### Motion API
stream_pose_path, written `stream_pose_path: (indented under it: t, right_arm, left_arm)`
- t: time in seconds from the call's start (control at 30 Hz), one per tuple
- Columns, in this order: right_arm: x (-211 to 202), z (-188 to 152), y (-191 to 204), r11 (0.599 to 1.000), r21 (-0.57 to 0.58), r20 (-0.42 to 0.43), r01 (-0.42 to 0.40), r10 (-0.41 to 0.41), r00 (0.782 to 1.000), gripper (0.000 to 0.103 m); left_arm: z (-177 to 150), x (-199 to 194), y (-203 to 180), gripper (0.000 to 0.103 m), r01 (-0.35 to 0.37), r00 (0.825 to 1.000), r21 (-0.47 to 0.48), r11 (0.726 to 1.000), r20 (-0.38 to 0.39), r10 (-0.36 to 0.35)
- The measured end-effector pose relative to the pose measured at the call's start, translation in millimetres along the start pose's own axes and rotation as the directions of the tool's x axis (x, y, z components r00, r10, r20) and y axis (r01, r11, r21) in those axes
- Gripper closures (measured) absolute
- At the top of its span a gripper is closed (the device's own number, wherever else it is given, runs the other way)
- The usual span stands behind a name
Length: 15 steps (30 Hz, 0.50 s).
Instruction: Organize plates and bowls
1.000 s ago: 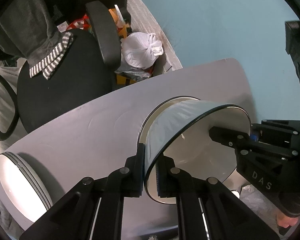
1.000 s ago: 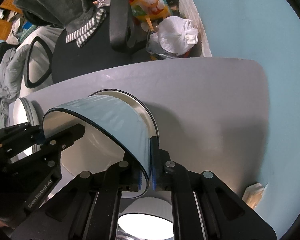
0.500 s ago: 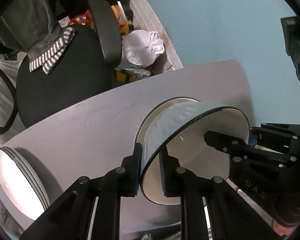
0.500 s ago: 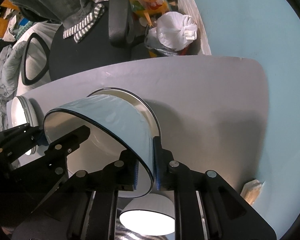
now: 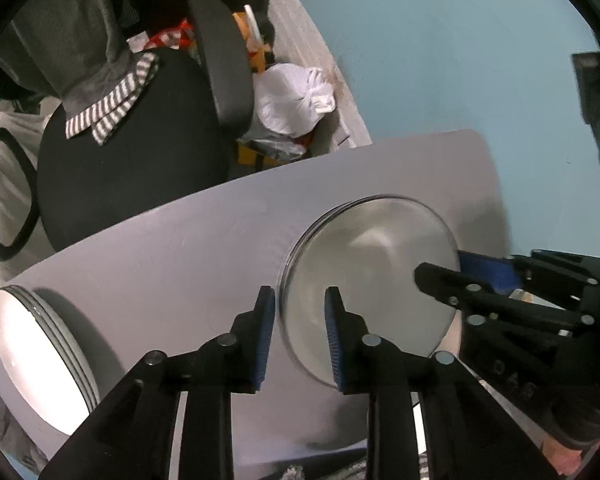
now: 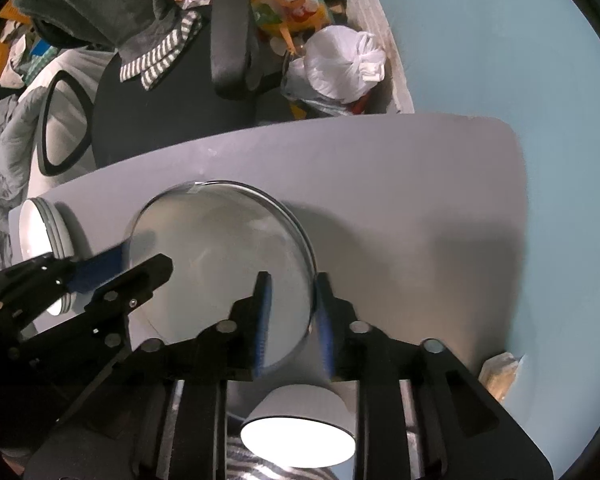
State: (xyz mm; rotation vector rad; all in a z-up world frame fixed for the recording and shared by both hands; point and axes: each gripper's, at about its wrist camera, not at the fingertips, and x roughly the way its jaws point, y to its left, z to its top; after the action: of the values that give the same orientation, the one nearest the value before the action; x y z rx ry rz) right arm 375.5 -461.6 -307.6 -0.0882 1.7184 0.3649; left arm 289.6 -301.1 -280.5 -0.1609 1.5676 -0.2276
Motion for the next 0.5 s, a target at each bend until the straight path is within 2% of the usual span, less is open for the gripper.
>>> stream_pose_path:
  t: [0.23,0.3,0.37,0.5]
  right_arm:
    - [2,-2,2,1.0,0.0,0.009,0.003,-0.003,1.0,0.076]
    - [0,-5,3,1.0,-0.003,0.023,0.006,-0.006,1.0,0.076]
    - [-3,-8,4,1.0,-0.008,0.037,0.015,-0.015,0.999,0.076]
    - [-11,-14,1,0.999,0.006,0.074,0.034,-0.034,0.997,0.061]
  left_arm:
    - [1,-4,-4,0.077,-0.022,1.0,0.016,1.0,0.017,0.021]
    - [0,-7,-4,0.074,-0.03,0.999,0.022,0.999,0.026,0.03]
    - [-3,-11,-4,0.064,-0.053,0.998,0.028,0.998,0.041,0.052]
    - [-7,-19,-2,0.057,-0.081,0.994,0.034,0.996,0.07,0.078]
